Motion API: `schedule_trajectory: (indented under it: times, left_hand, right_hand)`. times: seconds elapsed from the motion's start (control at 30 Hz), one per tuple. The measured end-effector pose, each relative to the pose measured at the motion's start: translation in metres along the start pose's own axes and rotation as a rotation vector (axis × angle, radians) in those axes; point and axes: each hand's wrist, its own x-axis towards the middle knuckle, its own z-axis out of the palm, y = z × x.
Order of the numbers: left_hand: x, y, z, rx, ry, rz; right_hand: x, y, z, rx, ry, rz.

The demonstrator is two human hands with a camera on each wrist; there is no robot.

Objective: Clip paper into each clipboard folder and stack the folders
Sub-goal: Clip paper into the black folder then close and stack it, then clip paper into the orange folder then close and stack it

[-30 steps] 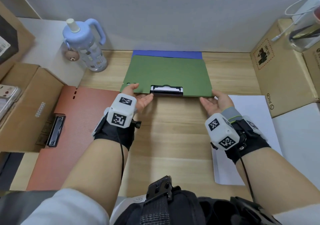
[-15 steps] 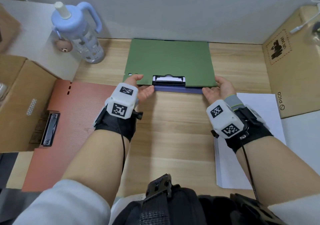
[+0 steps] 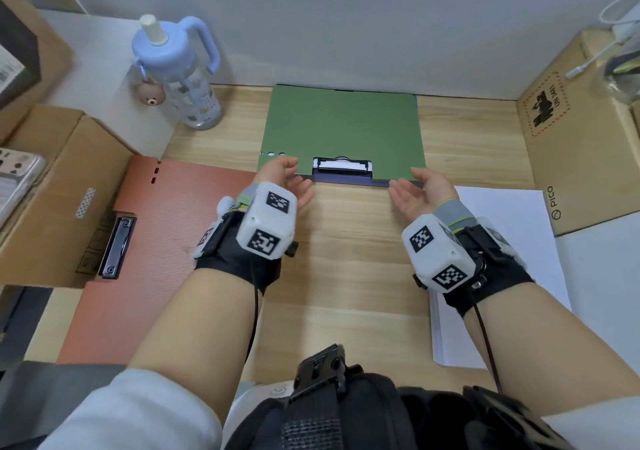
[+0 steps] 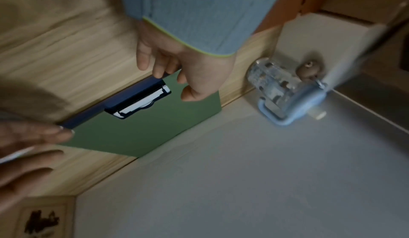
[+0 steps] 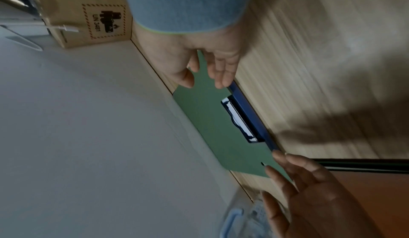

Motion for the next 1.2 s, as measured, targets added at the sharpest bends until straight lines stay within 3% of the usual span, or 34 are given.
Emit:
schedule_trajectory:
  times: [0.23, 0.37, 0.5, 0.7, 0.83, 1.0, 1.2]
  left_hand:
    - [-0.031, -0.010, -0.007, 0.508, -0.046, 0.189]
    - [-0.038, -0.021, -0.029, 0.679, 0.022, 0.309]
    - [-0.034, -0.029, -0.063, 0.741, 0.175, 0.388]
    - [-0.038, -0.032, -0.134, 0.948, 0.537, 0.423]
    - [-0.042, -0.024, -0.172, 1.033, 0.699, 0.393]
    - [-0.044, -0.012, -0.203, 1.040, 0.802, 0.301]
    - [-0.042, -0.005, -0.217, 1.018, 0.834, 0.278]
  right_hand:
    - [-0.027, 0.034, 0.017, -0.211, -0.204, 0.031]
    - [-0.036, 0.062, 0.027, -0.343, -0.264, 0.062]
    - [-0.042, 0.087, 0.035, -0.413, -0.297, 0.113]
    - [-0.048, 0.127, 0.051, -0.540, -0.311, 0.207]
    - [-0.049, 0.146, 0.060, -0.612, -0.282, 0.230]
    - [-0.050, 0.160, 0.070, -0.670, -0.279, 0.267]
    - [-0.049, 0.169, 0.077, -0.738, -0.289, 0.282]
